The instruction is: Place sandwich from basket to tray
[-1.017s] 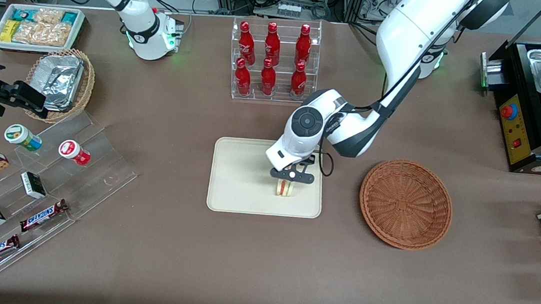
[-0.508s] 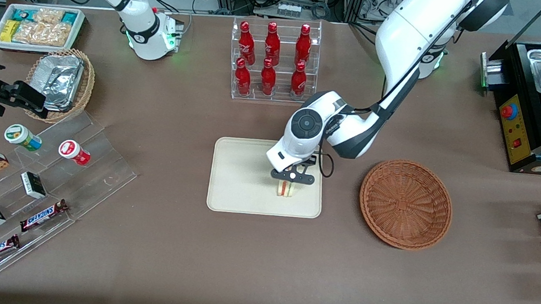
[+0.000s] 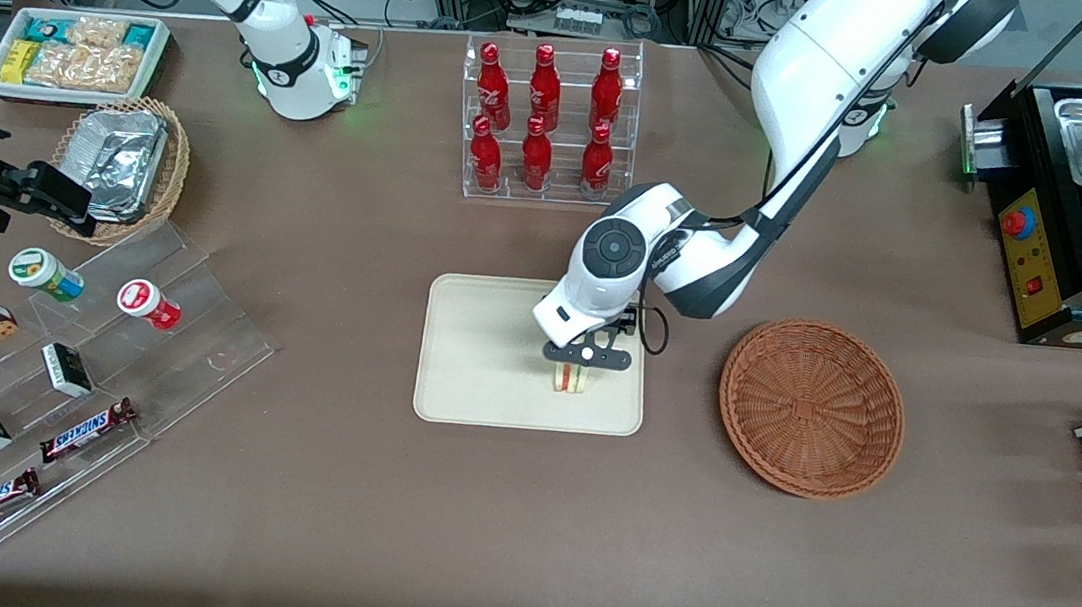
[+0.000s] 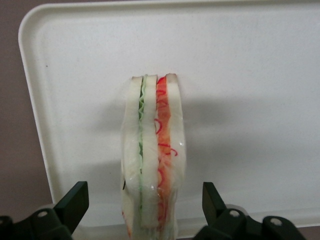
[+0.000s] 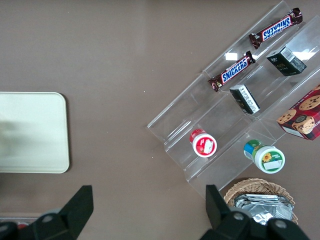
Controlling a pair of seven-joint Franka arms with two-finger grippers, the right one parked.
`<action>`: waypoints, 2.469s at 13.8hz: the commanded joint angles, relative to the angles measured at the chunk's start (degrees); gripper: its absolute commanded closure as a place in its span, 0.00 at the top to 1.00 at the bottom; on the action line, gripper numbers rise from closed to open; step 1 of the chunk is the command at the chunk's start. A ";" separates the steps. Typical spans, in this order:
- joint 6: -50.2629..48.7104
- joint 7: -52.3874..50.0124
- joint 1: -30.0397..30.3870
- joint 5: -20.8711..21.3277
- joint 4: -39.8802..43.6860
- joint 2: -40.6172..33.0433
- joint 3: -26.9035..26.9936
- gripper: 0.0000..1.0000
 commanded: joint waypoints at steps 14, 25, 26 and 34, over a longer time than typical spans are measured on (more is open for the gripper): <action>-16.25 -0.47 4.68 0.57 11.14 -6.23 3.26 1.00; -27.00 0.49 11.62 8.74 16.43 -12.55 4.14 1.00; -27.26 2.24 12.77 8.48 16.43 -13.52 4.05 1.00; -40.16 17.34 24.89 4.97 16.61 -23.00 4.05 1.00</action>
